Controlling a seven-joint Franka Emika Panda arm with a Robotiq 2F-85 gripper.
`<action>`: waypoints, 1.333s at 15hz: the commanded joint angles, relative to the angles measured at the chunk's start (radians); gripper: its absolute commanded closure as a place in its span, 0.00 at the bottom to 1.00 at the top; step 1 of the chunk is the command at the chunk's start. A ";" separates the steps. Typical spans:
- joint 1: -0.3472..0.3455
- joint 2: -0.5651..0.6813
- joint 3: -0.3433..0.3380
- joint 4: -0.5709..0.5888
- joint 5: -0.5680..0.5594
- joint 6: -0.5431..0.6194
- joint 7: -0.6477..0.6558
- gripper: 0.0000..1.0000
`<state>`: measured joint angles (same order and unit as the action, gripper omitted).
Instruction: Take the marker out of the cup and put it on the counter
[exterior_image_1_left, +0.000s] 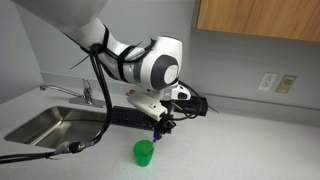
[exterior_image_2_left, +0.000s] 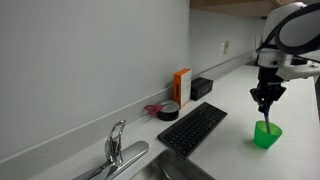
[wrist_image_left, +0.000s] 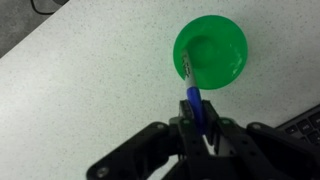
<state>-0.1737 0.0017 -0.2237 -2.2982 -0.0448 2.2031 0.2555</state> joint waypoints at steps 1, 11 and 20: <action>-0.021 -0.136 0.001 -0.060 -0.005 0.017 -0.026 0.96; -0.031 -0.272 0.014 -0.037 0.027 -0.005 -0.052 0.85; -0.031 -0.283 0.014 -0.041 0.027 -0.005 -0.062 0.85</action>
<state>-0.1865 -0.2828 -0.2270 -2.3412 -0.0244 2.1998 0.1985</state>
